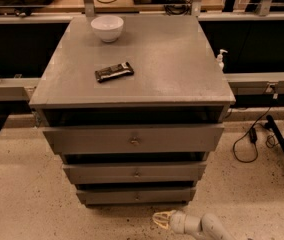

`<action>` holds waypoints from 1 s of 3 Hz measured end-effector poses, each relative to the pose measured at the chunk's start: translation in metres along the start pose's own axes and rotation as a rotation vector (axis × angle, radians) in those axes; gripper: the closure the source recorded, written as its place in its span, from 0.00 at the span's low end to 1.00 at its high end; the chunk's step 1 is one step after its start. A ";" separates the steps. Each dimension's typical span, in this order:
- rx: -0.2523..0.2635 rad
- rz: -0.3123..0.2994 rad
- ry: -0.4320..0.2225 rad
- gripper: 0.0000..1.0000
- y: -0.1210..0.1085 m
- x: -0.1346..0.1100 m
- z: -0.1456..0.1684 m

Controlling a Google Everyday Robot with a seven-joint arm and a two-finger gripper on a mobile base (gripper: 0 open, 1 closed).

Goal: Close bottom drawer

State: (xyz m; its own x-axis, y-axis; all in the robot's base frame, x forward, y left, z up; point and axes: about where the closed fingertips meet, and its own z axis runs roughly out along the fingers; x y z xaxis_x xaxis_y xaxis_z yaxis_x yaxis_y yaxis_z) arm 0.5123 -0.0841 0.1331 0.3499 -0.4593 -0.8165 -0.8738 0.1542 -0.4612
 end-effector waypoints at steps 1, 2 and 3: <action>-0.002 0.002 -0.007 0.53 0.006 0.001 0.001; -0.040 0.027 -0.075 0.65 0.010 0.006 0.013; -0.065 0.001 -0.048 0.89 0.004 0.021 -0.019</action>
Offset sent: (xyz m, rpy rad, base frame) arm 0.0119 -0.0042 -0.0192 0.1344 0.0456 0.1265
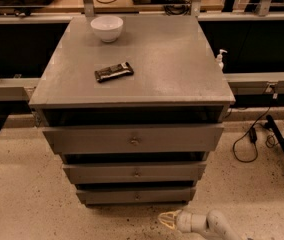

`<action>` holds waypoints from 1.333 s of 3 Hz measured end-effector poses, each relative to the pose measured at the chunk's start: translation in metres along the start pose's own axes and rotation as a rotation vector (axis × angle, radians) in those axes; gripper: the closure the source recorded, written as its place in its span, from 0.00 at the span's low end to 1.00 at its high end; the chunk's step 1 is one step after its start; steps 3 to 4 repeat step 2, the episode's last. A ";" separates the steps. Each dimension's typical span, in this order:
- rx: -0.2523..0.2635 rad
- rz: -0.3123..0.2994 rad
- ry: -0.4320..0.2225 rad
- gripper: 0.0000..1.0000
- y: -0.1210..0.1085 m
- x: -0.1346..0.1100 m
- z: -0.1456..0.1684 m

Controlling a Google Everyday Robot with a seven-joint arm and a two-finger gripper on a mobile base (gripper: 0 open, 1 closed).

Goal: Close bottom drawer

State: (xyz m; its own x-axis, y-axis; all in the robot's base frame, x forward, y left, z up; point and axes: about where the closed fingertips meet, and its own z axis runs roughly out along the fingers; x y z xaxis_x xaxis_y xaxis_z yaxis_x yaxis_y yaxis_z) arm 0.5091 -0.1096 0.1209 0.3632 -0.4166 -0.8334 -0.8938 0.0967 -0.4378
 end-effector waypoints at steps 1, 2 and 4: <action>-0.041 -0.004 0.049 1.00 0.018 -0.008 -0.027; -0.015 -0.013 0.056 1.00 0.039 -0.041 -0.049; -0.015 -0.013 0.056 1.00 0.039 -0.041 -0.049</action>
Offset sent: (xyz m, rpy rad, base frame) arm -0.0902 -0.0373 0.0585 -0.0584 -0.0253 -0.0455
